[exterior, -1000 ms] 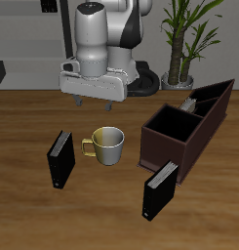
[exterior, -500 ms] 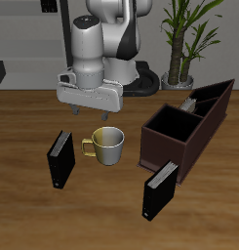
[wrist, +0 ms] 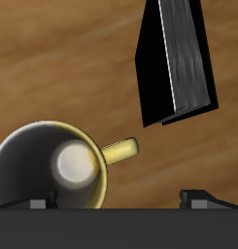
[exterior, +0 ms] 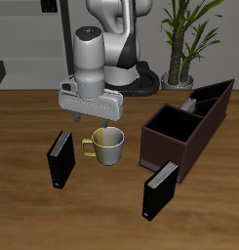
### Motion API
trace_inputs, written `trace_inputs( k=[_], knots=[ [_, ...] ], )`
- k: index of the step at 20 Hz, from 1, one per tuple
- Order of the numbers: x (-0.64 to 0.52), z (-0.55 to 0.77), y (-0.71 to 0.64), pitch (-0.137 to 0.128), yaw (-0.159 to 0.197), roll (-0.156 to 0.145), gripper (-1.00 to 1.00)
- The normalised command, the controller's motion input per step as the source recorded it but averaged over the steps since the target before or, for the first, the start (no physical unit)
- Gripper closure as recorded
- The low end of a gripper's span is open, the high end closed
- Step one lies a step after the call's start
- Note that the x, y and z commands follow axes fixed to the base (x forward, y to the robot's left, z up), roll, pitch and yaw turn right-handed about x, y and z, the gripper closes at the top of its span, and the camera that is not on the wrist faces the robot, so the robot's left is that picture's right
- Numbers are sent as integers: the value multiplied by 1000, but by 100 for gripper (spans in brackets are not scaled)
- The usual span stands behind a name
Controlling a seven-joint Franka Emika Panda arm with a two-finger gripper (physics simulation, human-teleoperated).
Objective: Place the yellow book into the left desk caddy's front compartment and place the white-yellow mug into the left desk caddy's right compartment
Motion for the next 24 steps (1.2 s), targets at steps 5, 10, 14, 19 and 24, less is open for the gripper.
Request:
trace_inputs(
  k=[5, 10, 14, 19, 24],
  knots=[
    [-82, -262, 160, 2, -14, 5, -100],
    [-7, -108, -20, -2, -13, -31, -100],
    [24, -271, 87, 51, -16, 6, -100],
    [8, -163, 69, 21, -8, 17, -100],
    [8, -122, 4, 18, -16, 9, 100]
  ],
)
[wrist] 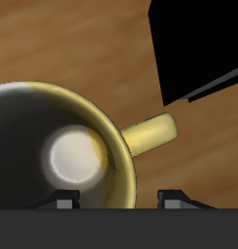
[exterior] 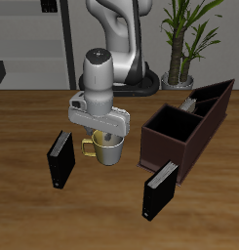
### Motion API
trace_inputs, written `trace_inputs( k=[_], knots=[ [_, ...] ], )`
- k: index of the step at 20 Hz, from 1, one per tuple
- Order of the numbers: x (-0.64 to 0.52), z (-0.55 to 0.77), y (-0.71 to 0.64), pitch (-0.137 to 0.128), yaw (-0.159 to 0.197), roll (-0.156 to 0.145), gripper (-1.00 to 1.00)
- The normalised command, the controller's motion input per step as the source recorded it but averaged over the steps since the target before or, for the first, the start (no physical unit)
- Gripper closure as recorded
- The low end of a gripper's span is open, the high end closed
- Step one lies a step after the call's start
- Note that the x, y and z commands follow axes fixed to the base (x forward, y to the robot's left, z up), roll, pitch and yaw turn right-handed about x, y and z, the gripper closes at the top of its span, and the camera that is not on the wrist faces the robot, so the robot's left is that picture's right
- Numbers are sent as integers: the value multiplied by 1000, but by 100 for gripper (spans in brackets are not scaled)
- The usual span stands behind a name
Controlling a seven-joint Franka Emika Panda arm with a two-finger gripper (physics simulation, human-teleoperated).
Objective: Place the yellow book into the left desk caddy's front compartment and place the white-yellow mug into the left desk caddy's right compartment
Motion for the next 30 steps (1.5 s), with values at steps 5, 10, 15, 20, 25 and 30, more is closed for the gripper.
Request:
trace_inputs(
  k=[5, 10, 15, 20, 25, 30],
  knots=[
    [-30, 34, 36, 1, -2, 17, 100],
    [-23, 84, 10, -8, 11, 13, 100],
    [-46, 135, -26, -15, 11, -4, 100],
    [-230, 381, -64, -49, 13, -9, 100],
    [-278, 500, 8, -66, 14, -5, 100],
    [-293, 565, 118, -63, 17, 9, 100]
  ],
)
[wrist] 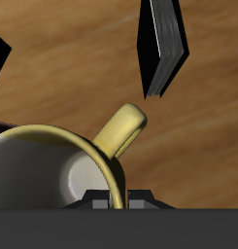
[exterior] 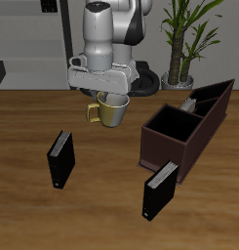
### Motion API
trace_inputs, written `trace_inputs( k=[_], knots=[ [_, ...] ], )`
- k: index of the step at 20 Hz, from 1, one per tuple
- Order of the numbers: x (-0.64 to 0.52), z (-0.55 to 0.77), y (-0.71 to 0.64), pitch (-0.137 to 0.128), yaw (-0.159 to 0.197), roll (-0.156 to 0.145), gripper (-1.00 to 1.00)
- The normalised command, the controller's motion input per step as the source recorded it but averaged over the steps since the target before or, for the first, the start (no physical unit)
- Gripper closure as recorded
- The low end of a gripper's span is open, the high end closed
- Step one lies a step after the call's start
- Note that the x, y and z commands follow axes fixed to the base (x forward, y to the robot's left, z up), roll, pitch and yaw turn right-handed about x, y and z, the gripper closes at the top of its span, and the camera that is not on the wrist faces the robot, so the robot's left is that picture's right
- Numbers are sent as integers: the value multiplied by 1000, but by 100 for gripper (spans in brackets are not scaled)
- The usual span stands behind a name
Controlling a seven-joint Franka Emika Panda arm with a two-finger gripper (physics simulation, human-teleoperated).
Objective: Place the yellow book into the left desk caddy's front compartment and place the white-yellow mug into the left desk caddy's right compartment
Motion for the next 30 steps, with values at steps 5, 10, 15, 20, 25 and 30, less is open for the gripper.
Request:
trace_inputs(
  k=[5, 10, 15, 20, 25, 30],
  knots=[
    [-205, 367, 148, -38, 14, 11, 100],
    [-182, 315, 207, -17, 12, 18, 100],
    [-124, 375, 280, -46, 21, 37, 100],
    [157, 213, 345, -4, -10, 24, 100],
    [187, 77, 307, 14, 22, 24, 100],
    [178, 119, 302, 2, 8, 29, 100]
  ],
)
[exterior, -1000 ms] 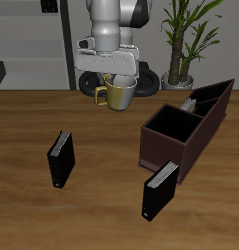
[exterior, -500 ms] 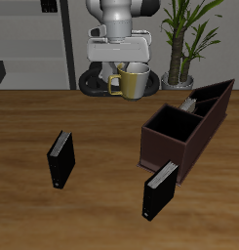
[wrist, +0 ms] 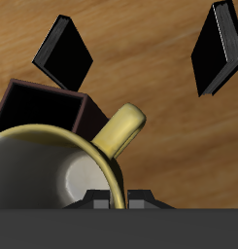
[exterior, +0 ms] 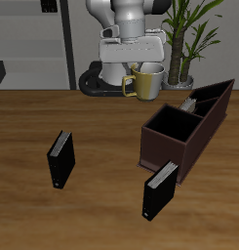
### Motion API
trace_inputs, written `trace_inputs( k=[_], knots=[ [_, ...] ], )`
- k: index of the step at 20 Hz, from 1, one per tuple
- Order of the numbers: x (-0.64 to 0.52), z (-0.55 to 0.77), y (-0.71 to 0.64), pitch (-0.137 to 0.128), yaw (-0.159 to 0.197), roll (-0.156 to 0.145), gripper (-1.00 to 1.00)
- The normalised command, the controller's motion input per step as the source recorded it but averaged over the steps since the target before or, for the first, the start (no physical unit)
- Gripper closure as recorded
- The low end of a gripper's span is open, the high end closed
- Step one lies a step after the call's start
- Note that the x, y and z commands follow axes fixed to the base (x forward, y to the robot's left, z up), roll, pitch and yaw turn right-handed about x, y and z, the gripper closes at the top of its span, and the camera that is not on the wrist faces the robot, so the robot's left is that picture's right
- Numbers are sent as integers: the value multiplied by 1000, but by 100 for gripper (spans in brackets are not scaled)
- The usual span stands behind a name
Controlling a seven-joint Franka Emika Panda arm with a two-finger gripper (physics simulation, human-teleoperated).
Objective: Place the yellow book into the left desk caddy's front compartment and place the white-yellow mug into the left desk caddy's right compartment
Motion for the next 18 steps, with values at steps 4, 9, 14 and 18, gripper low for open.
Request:
trace_inputs(
  k=[4, 9, 14, 18],
  knots=[
    [62, 118, 289, -11, 11, 27, 100],
    [122, 132, 320, -19, 35, 43, 100],
    [237, 45, 154, 0, 15, -18, 100],
    [195, 97, 205, -19, 48, 15, 100]
  ],
)
